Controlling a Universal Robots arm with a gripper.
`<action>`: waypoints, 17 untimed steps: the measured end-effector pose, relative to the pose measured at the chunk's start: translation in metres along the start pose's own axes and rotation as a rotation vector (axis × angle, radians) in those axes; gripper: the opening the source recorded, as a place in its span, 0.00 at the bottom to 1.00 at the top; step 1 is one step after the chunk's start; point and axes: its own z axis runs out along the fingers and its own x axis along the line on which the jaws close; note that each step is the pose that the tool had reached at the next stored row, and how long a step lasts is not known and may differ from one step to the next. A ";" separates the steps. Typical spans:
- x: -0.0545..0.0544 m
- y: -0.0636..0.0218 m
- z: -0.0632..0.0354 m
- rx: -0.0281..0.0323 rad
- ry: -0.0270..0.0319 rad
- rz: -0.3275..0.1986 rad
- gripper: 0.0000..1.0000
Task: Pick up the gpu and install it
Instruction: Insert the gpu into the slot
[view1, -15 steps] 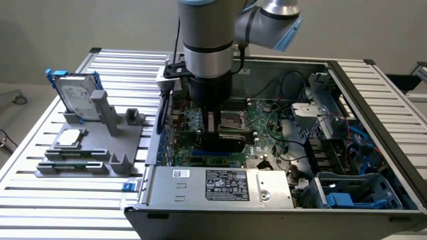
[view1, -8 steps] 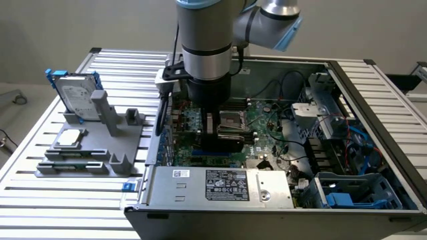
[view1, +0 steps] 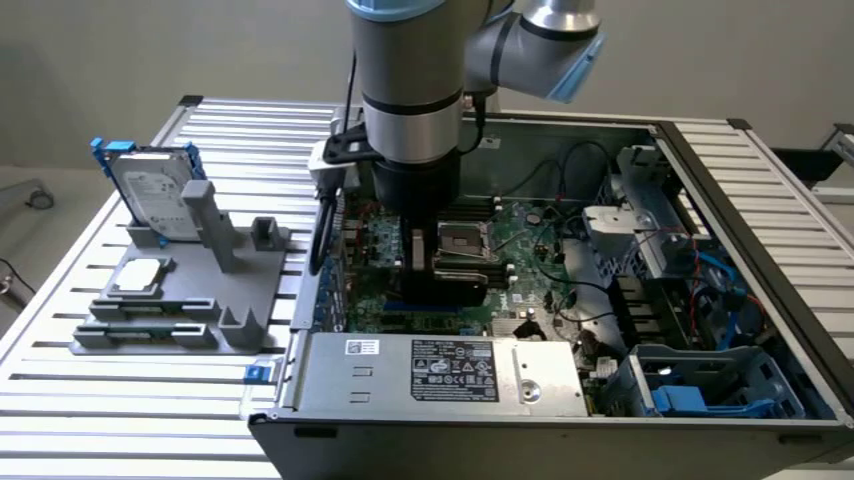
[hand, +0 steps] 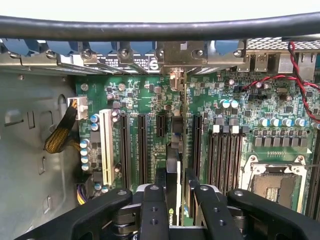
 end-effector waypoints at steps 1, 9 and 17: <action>0.000 0.0001 0.0001 -0.0002 0.0002 0.000 0.26; 0.000 0.0006 0.0045 0.0002 -0.0031 0.000 0.26; 0.000 0.0016 0.0065 -0.0015 -0.0072 0.000 0.26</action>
